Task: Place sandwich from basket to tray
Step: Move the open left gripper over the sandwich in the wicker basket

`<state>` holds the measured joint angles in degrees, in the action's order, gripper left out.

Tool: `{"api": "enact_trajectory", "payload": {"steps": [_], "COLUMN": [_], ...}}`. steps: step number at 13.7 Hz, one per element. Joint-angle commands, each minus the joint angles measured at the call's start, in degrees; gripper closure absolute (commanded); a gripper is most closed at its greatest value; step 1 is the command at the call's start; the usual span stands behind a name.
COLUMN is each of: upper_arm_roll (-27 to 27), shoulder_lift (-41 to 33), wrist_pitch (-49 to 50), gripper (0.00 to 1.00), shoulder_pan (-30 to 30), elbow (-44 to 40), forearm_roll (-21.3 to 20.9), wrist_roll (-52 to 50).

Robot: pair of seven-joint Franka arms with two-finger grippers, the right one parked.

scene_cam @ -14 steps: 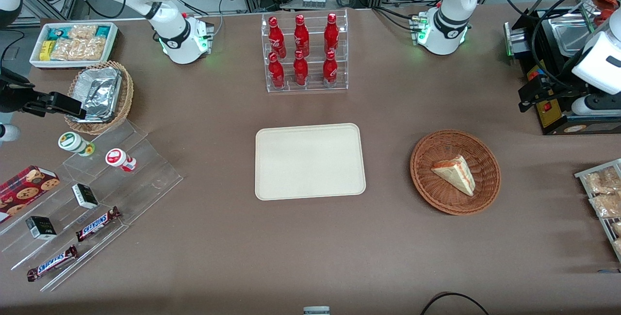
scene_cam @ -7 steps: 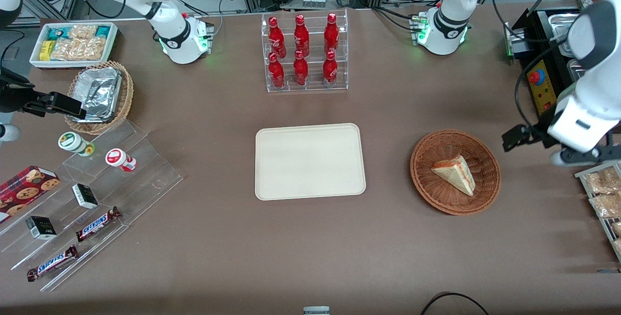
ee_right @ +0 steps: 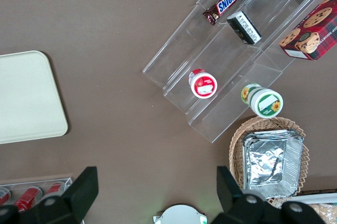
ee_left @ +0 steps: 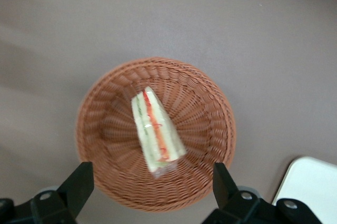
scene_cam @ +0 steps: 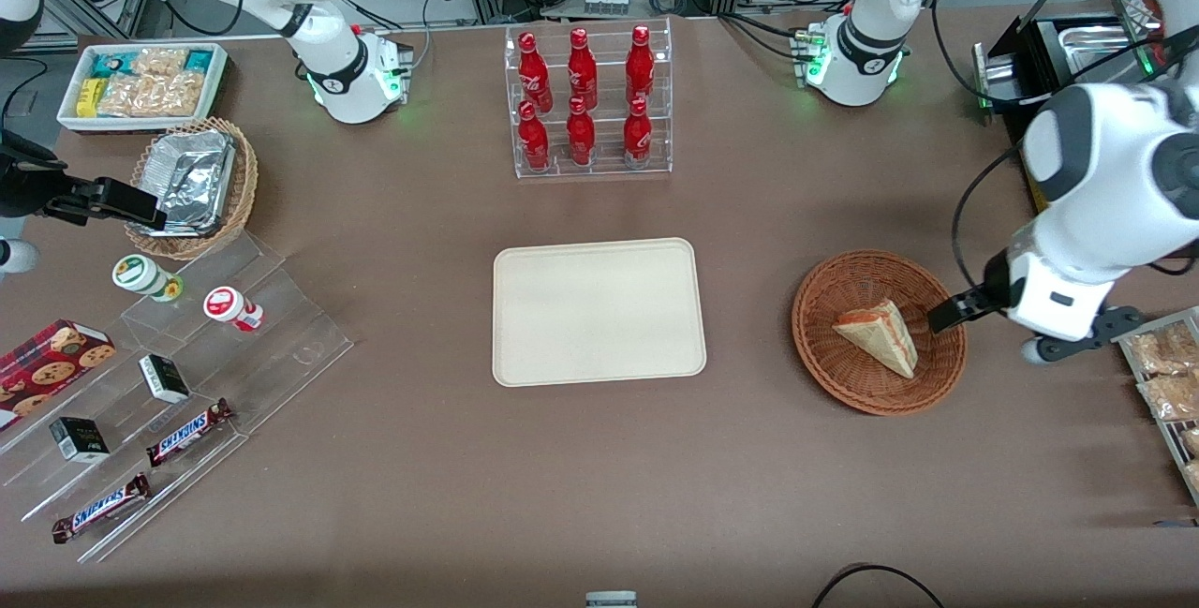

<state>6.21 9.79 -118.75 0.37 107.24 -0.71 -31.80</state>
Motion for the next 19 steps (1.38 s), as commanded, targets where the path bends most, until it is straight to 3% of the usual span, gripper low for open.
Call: {"api": "enact_trajectory", "payload": {"steps": [1, 3, 11, 19], "upper_arm_roll": [0.0, 0.0, -0.2, -0.5], "shoulder_lift": [-1.3, -1.4, -1.8, 0.5], "wrist_pitch": [-3.1, -4.1, -7.7, -19.0], "gripper": [0.0, 0.0, 0.0, 0.0], "shoulder_pan": [-2.2, -2.3, -2.0, -1.6], "elbow": [3.8, 5.7, 12.1, 17.1], "forearm_roll": [-0.4, -0.4, -1.0, -0.9], "wrist_roll": [-10.5, -16.3, -18.9, -21.5]}}
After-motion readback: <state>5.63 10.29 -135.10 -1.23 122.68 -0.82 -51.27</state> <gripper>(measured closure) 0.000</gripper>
